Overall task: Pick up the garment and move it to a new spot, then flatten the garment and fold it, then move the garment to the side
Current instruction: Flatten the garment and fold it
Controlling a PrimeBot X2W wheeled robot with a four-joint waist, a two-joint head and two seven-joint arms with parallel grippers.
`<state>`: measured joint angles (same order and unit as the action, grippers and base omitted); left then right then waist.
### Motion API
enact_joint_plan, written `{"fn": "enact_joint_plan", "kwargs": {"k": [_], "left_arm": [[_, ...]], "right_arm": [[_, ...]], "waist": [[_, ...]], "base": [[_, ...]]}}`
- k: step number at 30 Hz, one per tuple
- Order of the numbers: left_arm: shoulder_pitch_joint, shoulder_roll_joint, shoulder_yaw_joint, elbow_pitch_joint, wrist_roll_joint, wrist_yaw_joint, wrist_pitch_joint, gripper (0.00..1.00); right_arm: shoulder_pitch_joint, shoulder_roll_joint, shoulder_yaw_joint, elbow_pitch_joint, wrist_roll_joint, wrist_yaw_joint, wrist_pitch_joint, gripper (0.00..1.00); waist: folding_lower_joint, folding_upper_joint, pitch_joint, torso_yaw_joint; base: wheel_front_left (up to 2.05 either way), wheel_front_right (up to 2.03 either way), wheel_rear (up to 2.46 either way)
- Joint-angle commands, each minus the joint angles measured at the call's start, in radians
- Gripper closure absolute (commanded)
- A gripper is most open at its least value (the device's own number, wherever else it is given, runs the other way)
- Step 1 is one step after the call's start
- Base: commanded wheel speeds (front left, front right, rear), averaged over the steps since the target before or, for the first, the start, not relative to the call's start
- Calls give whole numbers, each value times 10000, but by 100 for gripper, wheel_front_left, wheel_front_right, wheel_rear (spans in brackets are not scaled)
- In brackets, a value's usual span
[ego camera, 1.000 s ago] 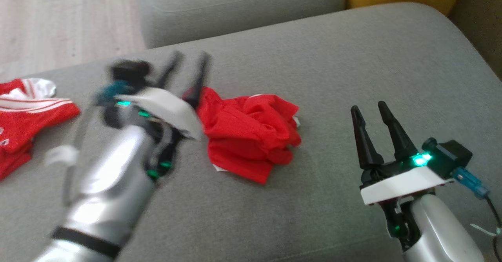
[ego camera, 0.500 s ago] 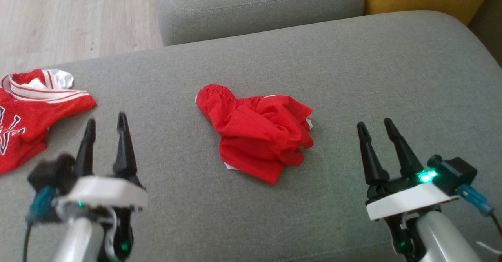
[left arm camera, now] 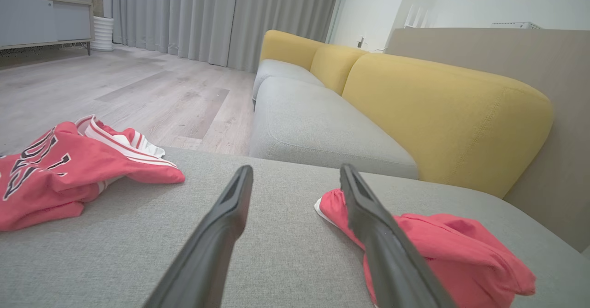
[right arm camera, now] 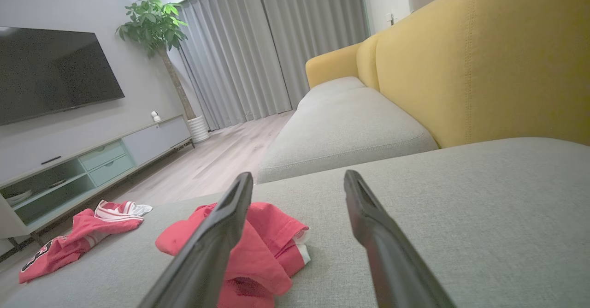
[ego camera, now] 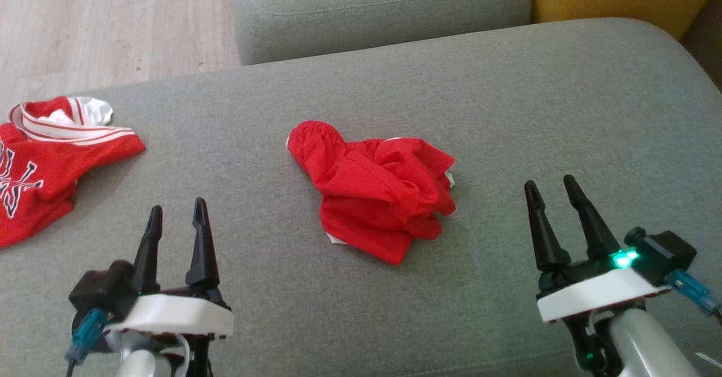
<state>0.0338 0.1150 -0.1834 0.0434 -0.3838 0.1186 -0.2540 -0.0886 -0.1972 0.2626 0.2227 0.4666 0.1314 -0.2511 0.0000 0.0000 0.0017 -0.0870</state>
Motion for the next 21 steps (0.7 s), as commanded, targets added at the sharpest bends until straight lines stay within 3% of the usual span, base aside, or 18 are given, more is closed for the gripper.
{"fn": "enact_joint_plan", "kwargs": {"k": [1, 6, 10, 15, 21], "left_arm": [[-458, -6, 477, -218, 145, -109, -77, 0], [-506, -238, 698, -69, 413, -377, -77, 0], [-601, -381, 757, 165, 520, -574, -77, 0], [-704, -534, 678, 438, 522, -717, -77, 0], [-740, -614, 579, 675, 463, -792, -78, 0]], "right_arm": [[-235, -122, 256, -292, 83, -7, -107, 0], [-527, -311, 1077, -121, 193, -7, -46, 0], [-1441, -520, 2240, 162, 306, -7, 691, 0], [-2681, -437, 2892, 1277, 162, -7, 2192, 0], [-3337, -169, 2826, 3318, 256, -7, 4750, 0]], "waist": [[0, 0, -14, 10], [0, 0, -37, 164], [0, 0, -25, 489], [0, 0, -18, 1134], [0, 0, -17, 1945]], "base": [[0, 0, 0], [0, 0, 0], [0, 0, 0], [0, 0, 0], [0, 0, 0]]}}
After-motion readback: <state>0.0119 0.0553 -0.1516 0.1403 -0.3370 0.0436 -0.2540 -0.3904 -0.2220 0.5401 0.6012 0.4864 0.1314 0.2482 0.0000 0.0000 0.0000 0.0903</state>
